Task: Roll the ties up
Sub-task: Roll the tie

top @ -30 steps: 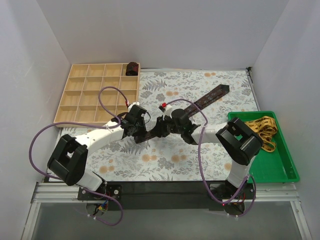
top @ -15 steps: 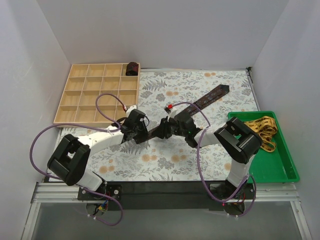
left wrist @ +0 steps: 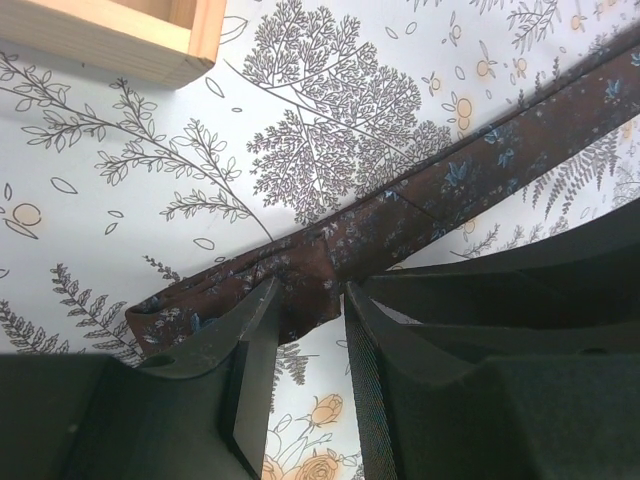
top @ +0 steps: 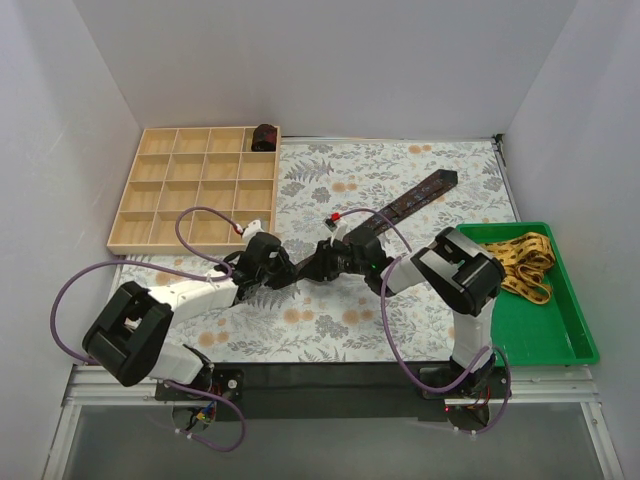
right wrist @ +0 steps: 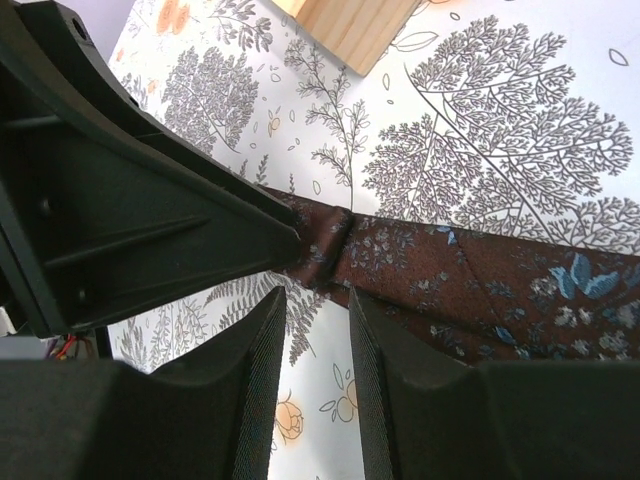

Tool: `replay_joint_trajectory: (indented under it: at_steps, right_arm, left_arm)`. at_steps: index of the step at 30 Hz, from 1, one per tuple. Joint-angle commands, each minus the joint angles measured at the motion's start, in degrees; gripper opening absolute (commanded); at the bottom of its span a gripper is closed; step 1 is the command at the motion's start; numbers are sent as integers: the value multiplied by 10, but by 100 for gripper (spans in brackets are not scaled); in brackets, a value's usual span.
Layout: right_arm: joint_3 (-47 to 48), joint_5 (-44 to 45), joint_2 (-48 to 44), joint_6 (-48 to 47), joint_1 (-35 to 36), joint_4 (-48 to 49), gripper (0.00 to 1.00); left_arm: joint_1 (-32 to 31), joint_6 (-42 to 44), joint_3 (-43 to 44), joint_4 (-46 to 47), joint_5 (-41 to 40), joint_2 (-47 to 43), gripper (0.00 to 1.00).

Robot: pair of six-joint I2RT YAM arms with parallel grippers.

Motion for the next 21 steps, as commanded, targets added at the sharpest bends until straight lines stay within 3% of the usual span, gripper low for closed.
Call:
replay_joint_trajectory:
  at_steps: [1,15,21]
  right_arm:
    - [27,-17,5,6,-1,36,33]
    - [51,-27,42,11,-2,32,32]
    - [56,-24,44,10,-2,31,21]
  left_arm:
    - [-2,-10,-12,49,-7,-20,31]
    - [-2,-21,-28,74,8,-15,30]
    - [-2,-22,-35,80,12,-11,30]
